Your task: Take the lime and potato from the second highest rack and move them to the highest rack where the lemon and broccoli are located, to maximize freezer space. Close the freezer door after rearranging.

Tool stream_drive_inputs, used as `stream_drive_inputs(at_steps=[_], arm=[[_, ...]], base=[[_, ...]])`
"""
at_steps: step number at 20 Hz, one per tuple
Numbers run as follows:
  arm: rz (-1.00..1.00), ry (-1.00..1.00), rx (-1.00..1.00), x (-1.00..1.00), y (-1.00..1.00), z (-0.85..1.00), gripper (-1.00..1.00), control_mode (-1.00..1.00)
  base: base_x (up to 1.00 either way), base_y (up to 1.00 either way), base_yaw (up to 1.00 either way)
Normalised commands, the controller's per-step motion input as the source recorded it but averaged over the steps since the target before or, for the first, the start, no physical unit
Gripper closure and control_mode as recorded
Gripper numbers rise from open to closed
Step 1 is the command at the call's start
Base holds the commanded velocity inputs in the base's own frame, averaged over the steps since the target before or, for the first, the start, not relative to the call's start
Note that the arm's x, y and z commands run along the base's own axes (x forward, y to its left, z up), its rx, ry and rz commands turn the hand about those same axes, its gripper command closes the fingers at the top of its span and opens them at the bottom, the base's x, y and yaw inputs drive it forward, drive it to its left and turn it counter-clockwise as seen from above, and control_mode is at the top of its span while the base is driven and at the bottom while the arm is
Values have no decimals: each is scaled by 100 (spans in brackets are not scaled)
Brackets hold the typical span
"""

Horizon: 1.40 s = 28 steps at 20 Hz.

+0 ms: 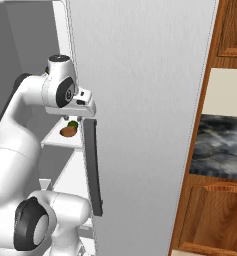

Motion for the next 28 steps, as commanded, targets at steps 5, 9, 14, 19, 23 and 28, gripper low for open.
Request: stream_drive_inputs(at_steps=[5,9,14,19,23,28], arm=[[0,-2,0,-12,15,0,-100,-100],[4,0,16,-4,33,0,-100,-100],[0,0,20,0,39,0,-100,-100],[0,0,18,7,55,0,-100,-100],[0,0,4,0,75,0,-100,-100],[0,0,0,0,71,-2,-100,-100]], base=[[0,0,0],[0,0,0],[0,0,0],[0,0,0],[0,0,0],[0,0,0]])
